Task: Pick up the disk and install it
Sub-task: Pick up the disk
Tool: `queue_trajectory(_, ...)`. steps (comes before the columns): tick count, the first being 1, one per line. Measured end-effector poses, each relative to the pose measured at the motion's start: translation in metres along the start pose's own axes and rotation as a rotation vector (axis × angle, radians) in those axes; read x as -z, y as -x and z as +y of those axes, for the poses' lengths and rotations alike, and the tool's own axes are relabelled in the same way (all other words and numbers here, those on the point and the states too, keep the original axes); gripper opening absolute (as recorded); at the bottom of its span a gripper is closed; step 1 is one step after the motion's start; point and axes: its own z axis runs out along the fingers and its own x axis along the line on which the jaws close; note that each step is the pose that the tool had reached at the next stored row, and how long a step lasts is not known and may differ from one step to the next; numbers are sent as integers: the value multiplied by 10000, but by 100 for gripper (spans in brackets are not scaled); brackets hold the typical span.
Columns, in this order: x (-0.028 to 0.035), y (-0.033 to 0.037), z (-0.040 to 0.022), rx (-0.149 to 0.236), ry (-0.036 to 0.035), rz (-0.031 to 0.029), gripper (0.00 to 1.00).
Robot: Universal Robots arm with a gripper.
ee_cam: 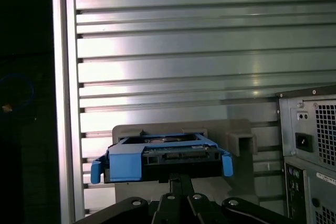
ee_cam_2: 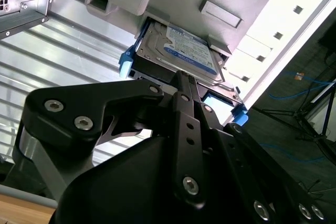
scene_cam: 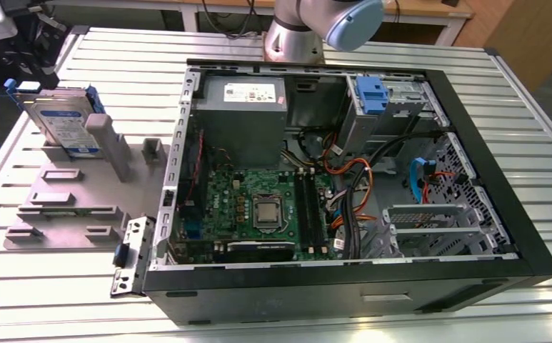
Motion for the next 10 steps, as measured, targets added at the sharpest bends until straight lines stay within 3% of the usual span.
queue_trajectory(10,5,0,0,0,0,0,11)
